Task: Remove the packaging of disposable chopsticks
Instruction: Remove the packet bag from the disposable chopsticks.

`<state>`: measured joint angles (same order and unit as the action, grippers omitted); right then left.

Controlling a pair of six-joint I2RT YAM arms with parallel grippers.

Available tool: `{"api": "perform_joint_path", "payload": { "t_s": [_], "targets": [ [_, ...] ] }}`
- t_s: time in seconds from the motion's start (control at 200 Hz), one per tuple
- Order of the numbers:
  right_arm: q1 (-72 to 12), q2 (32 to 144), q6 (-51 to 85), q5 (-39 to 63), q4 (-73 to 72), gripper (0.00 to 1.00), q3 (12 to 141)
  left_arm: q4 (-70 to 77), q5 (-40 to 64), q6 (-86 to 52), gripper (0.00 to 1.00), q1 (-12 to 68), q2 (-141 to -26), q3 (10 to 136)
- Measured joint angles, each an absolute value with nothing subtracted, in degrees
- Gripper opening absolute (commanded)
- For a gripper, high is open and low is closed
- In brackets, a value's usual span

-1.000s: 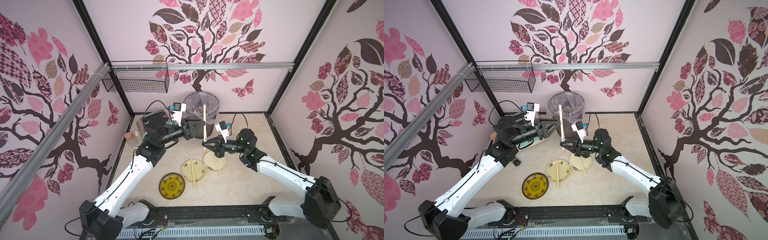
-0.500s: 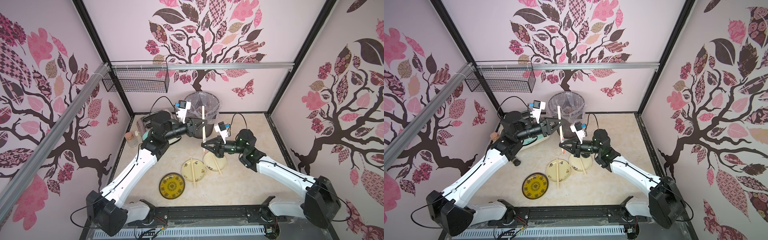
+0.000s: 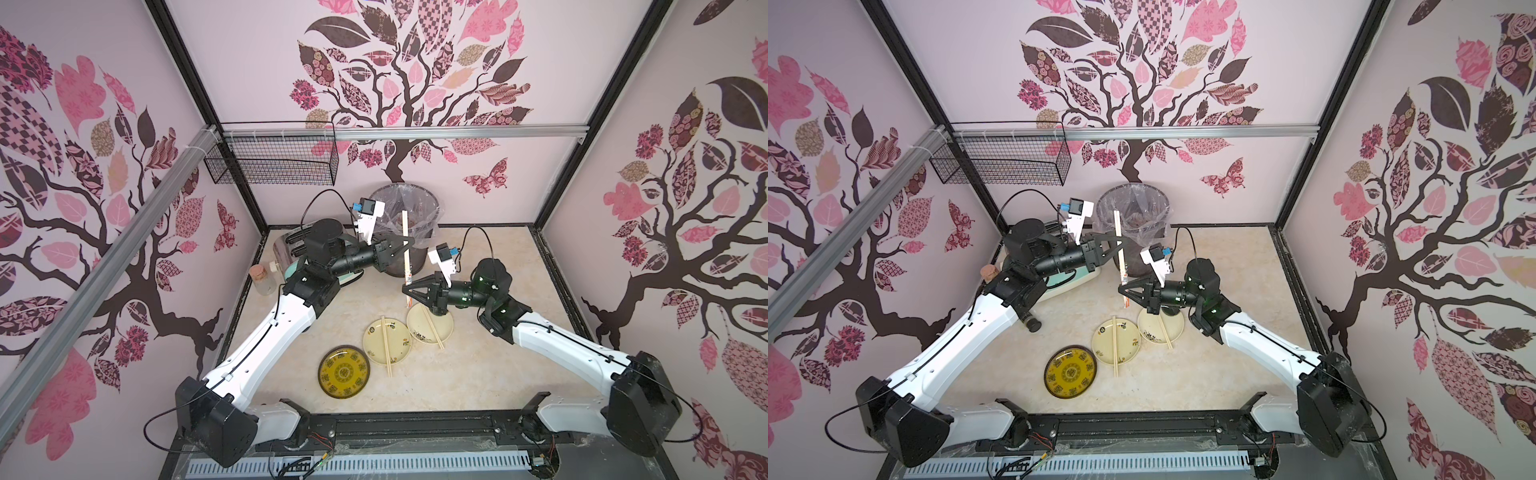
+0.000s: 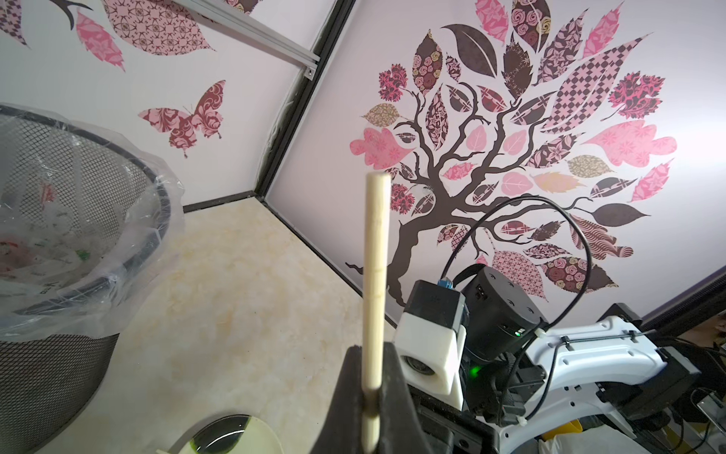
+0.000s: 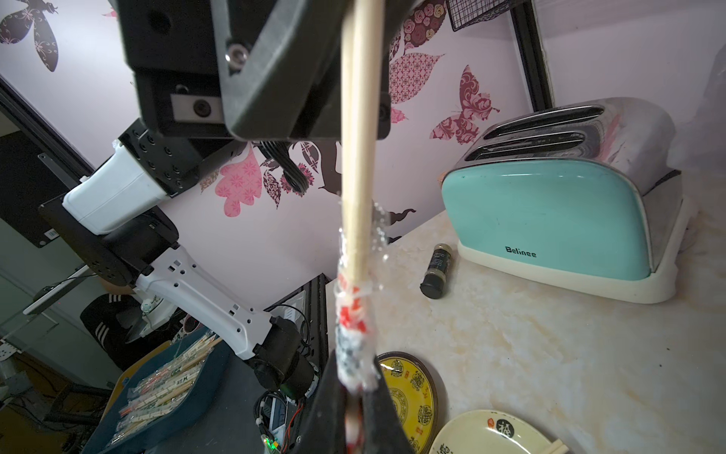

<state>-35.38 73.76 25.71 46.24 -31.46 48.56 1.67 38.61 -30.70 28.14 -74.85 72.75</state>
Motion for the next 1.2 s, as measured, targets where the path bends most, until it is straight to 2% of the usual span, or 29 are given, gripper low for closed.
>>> {"api": "perform_joint_path", "payload": {
  "t_s": [0.085, 0.195, 0.495, 0.67, 0.76, 0.81, 0.88, 0.955, 1.065, 1.2],
  "targets": [
    [-35.6, 73.8, 25.6, 45.7, -31.5, 0.26, 48.2, 1.6, 37.5, -30.7, 0.00, 28.0, -74.8, 72.8],
    [-35.6, 73.8, 25.3, 45.4, -31.3, 0.26, 47.2, 1.7, 36.3, -31.0, 0.00, 27.6, -74.5, 72.8],
    [-35.7, 73.7, 25.3, 45.9, -31.0, 0.13, 43.2, 2.0, 34.5, -31.4, 0.00, 26.6, -74.1, 72.8],
    [-35.7, 73.5, 25.7, 46.2, -30.8, 0.00, 39.3, 2.1, 34.5, -31.5, 0.00, 26.5, -74.1, 72.7],
    [-35.7, 73.2, 25.7, 46.2, -30.7, 0.00, 37.6, 2.1, 34.5, -31.5, 0.00, 26.5, -74.1, 72.8],
    [-35.7, 72.8, 25.7, 46.3, -30.6, 0.05, 36.7, 2.1, 34.5, -31.5, 0.00, 26.5, -74.1, 72.7],
    [-35.7, 72.4, 26.1, 46.2, -30.3, 0.28, 35.9, 2.1, 34.5, -31.5, 0.00, 26.5, -74.1, 72.7],
    [-35.7, 72.0, 26.3, 45.8, -29.7, 0.44, 36.0, 2.1, 34.5, -31.7, 0.00, 26.5, -74.1, 72.7],
    [-35.7, 70.8, 25.4, 44.7, -28.4, 0.52, 36.9, 2.5, 34.6, -31.9, 0.00, 26.5, -74.1, 72.6],
    [-35.7, 70.3, 24.8, 43.5, -26.8, 0.52, 40.7, 2.9, 34.6, -32.2, 0.00, 26.5, -74.1, 72.1]
  ]
}}
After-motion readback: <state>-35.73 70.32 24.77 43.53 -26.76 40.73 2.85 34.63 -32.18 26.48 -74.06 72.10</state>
